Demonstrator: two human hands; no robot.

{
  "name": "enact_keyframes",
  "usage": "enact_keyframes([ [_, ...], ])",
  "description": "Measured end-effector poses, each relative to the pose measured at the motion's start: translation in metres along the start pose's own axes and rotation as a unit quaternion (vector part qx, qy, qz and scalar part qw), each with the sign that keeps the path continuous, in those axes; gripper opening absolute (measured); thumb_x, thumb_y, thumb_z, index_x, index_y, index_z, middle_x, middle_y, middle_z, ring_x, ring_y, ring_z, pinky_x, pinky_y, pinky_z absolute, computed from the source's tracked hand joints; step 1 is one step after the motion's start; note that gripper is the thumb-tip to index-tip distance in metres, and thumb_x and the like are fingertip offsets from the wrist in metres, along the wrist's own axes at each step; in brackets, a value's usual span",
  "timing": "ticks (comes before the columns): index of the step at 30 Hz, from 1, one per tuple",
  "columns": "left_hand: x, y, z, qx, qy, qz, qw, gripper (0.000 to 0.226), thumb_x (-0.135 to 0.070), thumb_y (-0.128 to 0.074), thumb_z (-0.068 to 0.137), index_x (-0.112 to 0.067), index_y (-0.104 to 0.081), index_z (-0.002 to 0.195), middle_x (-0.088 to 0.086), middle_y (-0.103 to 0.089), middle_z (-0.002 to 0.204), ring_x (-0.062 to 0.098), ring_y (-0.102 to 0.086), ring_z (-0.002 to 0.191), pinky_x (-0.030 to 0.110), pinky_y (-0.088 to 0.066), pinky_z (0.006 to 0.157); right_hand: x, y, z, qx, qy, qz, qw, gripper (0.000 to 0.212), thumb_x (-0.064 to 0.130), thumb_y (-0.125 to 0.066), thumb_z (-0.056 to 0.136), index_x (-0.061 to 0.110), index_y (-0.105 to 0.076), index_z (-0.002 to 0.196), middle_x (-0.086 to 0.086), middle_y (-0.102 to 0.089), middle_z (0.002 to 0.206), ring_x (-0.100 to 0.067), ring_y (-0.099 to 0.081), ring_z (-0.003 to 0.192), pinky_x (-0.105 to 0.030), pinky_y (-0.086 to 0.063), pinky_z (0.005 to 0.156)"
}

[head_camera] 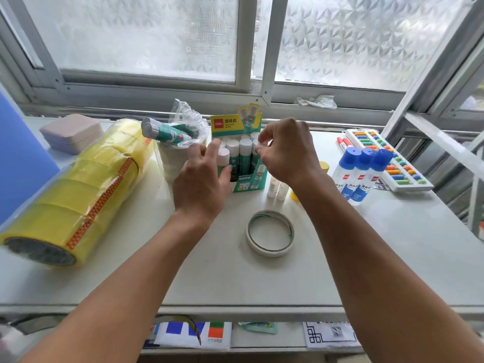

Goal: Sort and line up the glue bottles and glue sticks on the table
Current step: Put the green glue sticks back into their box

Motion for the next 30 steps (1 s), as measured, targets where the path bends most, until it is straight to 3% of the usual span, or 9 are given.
enact_keyframes([
  [4, 0.009, 0.024, 0.004, -0.154, -0.013, -0.022, 0.988, 0.034, -0.028, -0.060, 0.087, -0.011, -0.059, 0.117, 0.014, -0.057, 0.109, 0.032, -0.057, 0.101, 0.040, -0.047, 0.084, -0.007, -0.010, -0.006, 0.006, 0.003, -0.018, 1.000, 0.010, 0.024, -0.076, 0.081, 0.014, -0.079, 0.081, -0.005, -0.076, 0.083, -0.022, -0.068, 0.078, -0.025, -0.051, 0.074],
  [7, 0.026, 0.047, 0.017, -0.233, 0.103, -0.051, 0.966, 0.039, -0.029, -0.057, 0.082, -0.010, -0.057, 0.116, 0.015, -0.054, 0.120, 0.033, -0.050, 0.112, 0.039, -0.038, 0.090, -0.010, -0.013, -0.012, -0.013, 0.013, -0.053, 0.998, 0.019, 0.030, -0.071, 0.085, 0.012, -0.078, 0.086, -0.002, -0.074, 0.091, -0.025, -0.059, 0.094, -0.030, -0.050, 0.075],
  [10, 0.048, 0.053, 0.034, -0.190, 0.246, -0.060, 0.949, 0.052, -0.038, -0.055, 0.083, -0.013, -0.049, 0.129, 0.013, -0.046, 0.136, 0.035, -0.041, 0.125, 0.044, -0.036, 0.095, -0.011, -0.010, -0.018, -0.016, 0.017, -0.093, 0.995, 0.026, 0.036, -0.064, 0.088, 0.014, -0.078, 0.089, -0.001, -0.066, 0.100, -0.027, -0.048, 0.103, -0.034, -0.047, 0.074],
  [13, 0.069, 0.051, 0.050, -0.101, 0.296, -0.069, 0.947, 0.048, -0.041, -0.057, 0.088, -0.014, -0.055, 0.127, 0.013, -0.059, 0.129, 0.035, -0.049, 0.122, 0.042, -0.040, 0.097, -0.011, -0.009, -0.019, 0.003, 0.013, -0.112, 0.994, 0.029, 0.038, -0.061, 0.088, 0.013, -0.075, 0.093, -0.003, -0.063, 0.105, -0.029, -0.045, 0.107, -0.039, -0.048, 0.080],
  [17, 0.069, 0.058, 0.050, -0.155, 0.253, -0.108, 0.949, 0.029, -0.031, -0.066, 0.087, -0.010, -0.069, 0.107, 0.010, -0.074, 0.101, 0.031, -0.066, 0.096, 0.034, -0.047, 0.083, -0.010, -0.010, -0.020, -0.006, 0.013, -0.087, 0.996, 0.027, 0.035, -0.061, 0.087, 0.012, -0.072, 0.098, -0.006, -0.063, 0.108, -0.030, -0.047, 0.108, -0.039, -0.048, 0.081],
  [20, 0.059, 0.068, 0.046, -0.237, 0.227, -0.158, 0.931, 0.034, -0.030, -0.074, 0.079, -0.010, -0.069, 0.107, 0.003, -0.073, 0.093, 0.023, -0.067, 0.086, 0.027, -0.047, 0.081, -0.010, -0.010, -0.022, -0.011, 0.017, -0.076, 0.997, 0.027, 0.034, -0.063, 0.087, 0.013, -0.071, 0.101, -0.006, -0.064, 0.109, -0.030, -0.048, 0.108, -0.039, -0.047, 0.083],
  [24, 0.033, 0.092, 0.045, -0.308, 0.138, -0.221, 0.915, 0.030, -0.033, -0.076, 0.075, -0.009, -0.069, 0.091, -0.007, -0.066, 0.081, 0.009, -0.062, 0.067, 0.010, -0.043, 0.066, -0.006, -0.005, -0.021, -0.025, 0.018, -0.046, 0.998, 0.030, 0.032, -0.061, 0.088, 0.012, -0.068, 0.109, -0.005, -0.064, 0.111, -0.028, -0.048, 0.109, -0.035, -0.044, 0.085],
  [28, -0.012, 0.096, 0.041, -0.249, 0.056, -0.276, 0.927, 0.022, -0.031, -0.079, 0.074, -0.013, -0.071, 0.085, -0.011, -0.066, 0.075, -0.008, -0.059, 0.057, 0.010, -0.047, 0.061, 0.002, -0.003, -0.022, -0.017, 0.037, -0.001, 0.999, 0.032, 0.027, -0.058, 0.088, 0.011, -0.066, 0.115, -0.005, -0.065, 0.117, -0.024, -0.049, 0.114, -0.031, -0.042, 0.089],
  [30, -0.028, 0.086, 0.038, -0.196, 0.028, -0.279, 0.940, 0.021, -0.032, -0.080, 0.074, -0.016, -0.072, 0.085, -0.011, -0.066, 0.072, -0.005, -0.061, 0.058, 0.019, -0.052, 0.060, 0.005, -0.004, -0.023, -0.009, 0.044, 0.015, 0.999, 0.032, 0.025, -0.057, 0.088, 0.012, -0.066, 0.115, -0.005, -0.066, 0.117, -0.023, -0.049, 0.114, -0.032, -0.042, 0.090],
])
Point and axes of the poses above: each hand's wrist, its own z-axis towards the middle knuckle, its own y-axis out of the back of the hand, x = y × z, the point moved 4 cm from there along z, towards the middle knuckle
